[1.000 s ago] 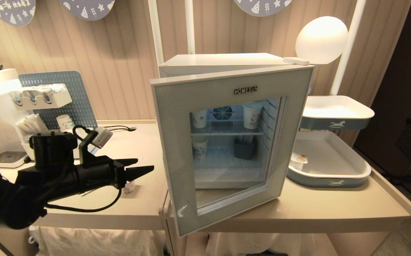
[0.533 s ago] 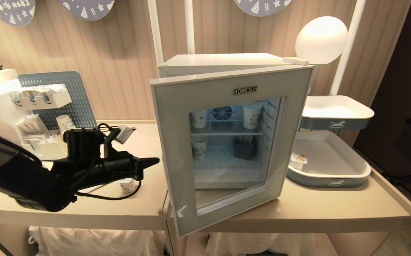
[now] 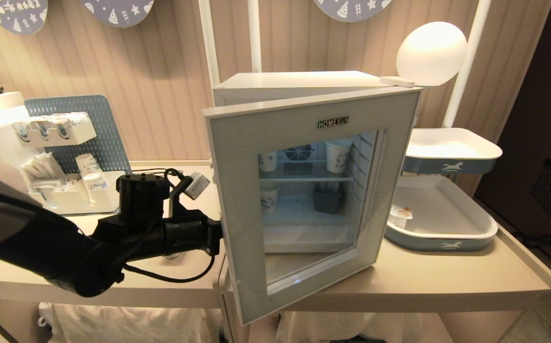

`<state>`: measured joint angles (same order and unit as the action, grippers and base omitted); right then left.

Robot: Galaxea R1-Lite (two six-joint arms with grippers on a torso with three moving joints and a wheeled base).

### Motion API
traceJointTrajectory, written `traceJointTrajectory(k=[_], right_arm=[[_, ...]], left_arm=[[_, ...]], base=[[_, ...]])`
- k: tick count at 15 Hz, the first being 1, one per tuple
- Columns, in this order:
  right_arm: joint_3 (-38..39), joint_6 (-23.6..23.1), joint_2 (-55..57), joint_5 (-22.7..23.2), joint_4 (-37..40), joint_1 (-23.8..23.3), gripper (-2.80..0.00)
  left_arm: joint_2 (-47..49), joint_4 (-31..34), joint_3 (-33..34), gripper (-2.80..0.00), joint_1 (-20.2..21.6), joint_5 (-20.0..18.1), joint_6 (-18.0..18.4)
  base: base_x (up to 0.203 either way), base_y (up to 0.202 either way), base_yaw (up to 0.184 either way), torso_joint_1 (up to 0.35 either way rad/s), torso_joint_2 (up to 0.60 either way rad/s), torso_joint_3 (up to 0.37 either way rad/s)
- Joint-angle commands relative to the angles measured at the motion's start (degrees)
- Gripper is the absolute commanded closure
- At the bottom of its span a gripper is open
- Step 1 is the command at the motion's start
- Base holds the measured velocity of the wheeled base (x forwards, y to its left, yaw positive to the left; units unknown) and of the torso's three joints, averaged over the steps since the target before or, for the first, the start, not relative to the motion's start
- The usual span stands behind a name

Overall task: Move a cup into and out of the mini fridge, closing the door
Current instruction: Open the freezer door

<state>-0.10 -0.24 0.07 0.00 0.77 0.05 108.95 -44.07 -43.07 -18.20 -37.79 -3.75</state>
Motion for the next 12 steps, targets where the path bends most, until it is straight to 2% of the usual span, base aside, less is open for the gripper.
traceJointTrajectory(k=[1,3,6,12], right_arm=[[0.0,0.0,0.0,0.0,0.0,0.0,-2.8],[0.0,0.0,0.0,0.0,0.0,0.0,-2.8],[0.0,0.0,0.0,0.0,0.0,0.0,-2.8],[0.0,0.0,0.0,0.0,0.0,0.0,-2.8]], left_arm=[[-3.6,-0.3,1.8,0.0,-1.1,-1.6,-0.1],[-7.4,-0.3,4.3,0.0,-3.2,-3.6,-1.3],[-11.9,-0.2,6.5,0.0,-8.3,-4.3,-2.3],[-12.0,5.4,1.3,0.0,-23.0,-4.0,-2.5]], base=[[0.0,0.0,0.0,0.0,0.0,0.0],[0.0,0.0,0.0,0.0,0.0,0.0],[0.0,0.0,0.0,0.0,0.0,0.0],[0.0,0.0,0.0,0.0,0.0,0.0]])
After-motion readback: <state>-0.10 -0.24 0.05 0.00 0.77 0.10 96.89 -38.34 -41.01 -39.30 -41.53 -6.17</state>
